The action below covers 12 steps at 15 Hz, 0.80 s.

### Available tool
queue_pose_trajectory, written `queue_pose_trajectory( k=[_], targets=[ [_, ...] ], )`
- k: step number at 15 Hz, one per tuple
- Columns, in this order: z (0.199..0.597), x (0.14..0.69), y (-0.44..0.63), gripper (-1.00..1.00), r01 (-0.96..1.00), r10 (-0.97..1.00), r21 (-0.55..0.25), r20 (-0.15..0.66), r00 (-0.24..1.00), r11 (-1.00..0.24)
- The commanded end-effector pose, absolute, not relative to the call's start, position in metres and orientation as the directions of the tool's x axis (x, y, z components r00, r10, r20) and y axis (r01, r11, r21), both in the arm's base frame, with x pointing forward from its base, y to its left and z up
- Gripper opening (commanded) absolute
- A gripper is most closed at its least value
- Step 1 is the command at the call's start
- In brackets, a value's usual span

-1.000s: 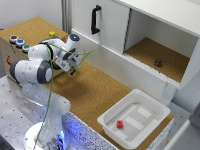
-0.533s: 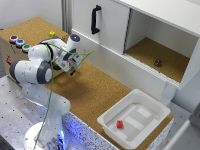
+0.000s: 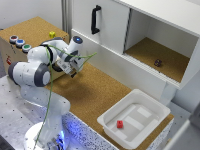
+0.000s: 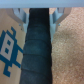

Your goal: Open the drawer

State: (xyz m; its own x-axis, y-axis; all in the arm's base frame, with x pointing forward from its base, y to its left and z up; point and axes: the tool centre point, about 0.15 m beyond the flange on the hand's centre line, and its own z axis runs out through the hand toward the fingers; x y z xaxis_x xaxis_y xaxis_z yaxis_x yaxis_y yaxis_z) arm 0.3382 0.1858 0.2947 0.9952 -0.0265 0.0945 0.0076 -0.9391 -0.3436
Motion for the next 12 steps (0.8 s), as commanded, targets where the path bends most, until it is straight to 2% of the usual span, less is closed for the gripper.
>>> queue_pose_trajectory(
  k=[1,12],
  targets=[
    [0.274,0.315,0.137,-1.00,-0.043,-0.079,-0.333,0.097,0.992,-0.942],
    [0.281,0.325,0.114,-1.00,-0.066,-0.093,-0.279,0.088,0.992,-0.958]
  ],
)
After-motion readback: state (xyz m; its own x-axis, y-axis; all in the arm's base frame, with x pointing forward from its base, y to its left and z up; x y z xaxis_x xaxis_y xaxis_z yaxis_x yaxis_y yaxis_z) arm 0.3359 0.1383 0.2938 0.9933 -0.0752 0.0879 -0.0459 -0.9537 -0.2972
